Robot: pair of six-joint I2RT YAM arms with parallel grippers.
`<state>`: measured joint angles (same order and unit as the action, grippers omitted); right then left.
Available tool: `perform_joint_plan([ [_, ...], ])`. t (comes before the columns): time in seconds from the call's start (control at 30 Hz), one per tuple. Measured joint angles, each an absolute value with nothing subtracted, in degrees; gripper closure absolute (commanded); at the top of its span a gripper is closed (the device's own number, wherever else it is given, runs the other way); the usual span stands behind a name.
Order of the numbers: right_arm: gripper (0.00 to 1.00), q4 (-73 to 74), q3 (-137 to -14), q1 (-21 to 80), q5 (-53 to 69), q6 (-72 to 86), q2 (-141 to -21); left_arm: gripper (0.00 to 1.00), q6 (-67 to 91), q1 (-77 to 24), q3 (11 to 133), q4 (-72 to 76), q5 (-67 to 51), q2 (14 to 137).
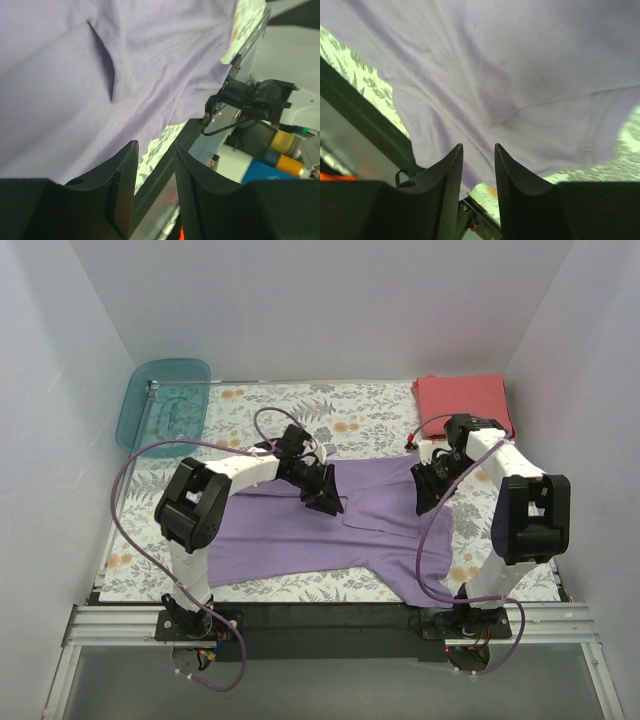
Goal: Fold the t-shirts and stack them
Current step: Fold the tshirt
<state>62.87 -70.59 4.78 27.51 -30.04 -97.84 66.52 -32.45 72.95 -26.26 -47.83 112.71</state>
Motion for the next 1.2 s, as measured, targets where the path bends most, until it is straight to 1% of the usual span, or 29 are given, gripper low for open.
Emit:
perform_joint_plan([
  [0.07, 0.7, 62.4, -73.7, 4.7, 27.2, -29.8, -97.1, 0.66, 63.5, -29.5, 72.0, -27.5, -47.1, 108.5],
  [0.17, 0.76, 59.7, -80.9, 5.3, 25.7, -27.9, -98.1, 0.67, 56.9, -22.6, 72.9, -31.0, -44.0, 102.7],
  [0.33, 0.8, 54.3, -91.0, 8.0, 21.7, -25.1, -106.0, 0.68, 45.2, -11.7, 76.3, -37.2, -32.1, 100.7],
  [0.37, 0.8, 53.1, -91.6, 8.4, 20.7, -24.5, -108.0, 0.68, 43.1, -10.3, 76.0, -38.7, -29.1, 100.9],
  [0.53, 0.81, 50.3, -92.2, 10.6, 15.1, -23.1, -116.4, 0.69, 38.3, -4.6, 75.7, -41.9, -22.4, 104.0],
  [0.67, 0.82, 48.8, -92.1, 11.8, 10.8, -22.4, -119.0, 0.69, 36.1, -1.4, 74.1, -41.6, -18.0, 106.9],
  [0.87, 0.84, 45.7, -91.3, 12.5, 5.2, -22.0, -119.2, 0.7, 35.0, -0.6, 75.1, -41.1, -15.4, 111.1],
  [0.93, 0.84, 44.6, -91.0, 12.4, 3.1, -21.8, -119.9, 0.72, 35.1, -0.5, 77.2, -42.0, -15.4, 112.8],
  [1.03, 0.85, 44.1, -92.6, 12.3, 1.1, -21.7, -121.7, 0.73, 35.6, -0.5, 83.4, -43.5, -16.1, 117.2],
  [1.2, 0.85, 44.8, -101.0, 12.0, -1.3, -22.1, -127.0, 0.73, 36.6, 0.8, 92.8, -43.8, -18.5, 123.5],
])
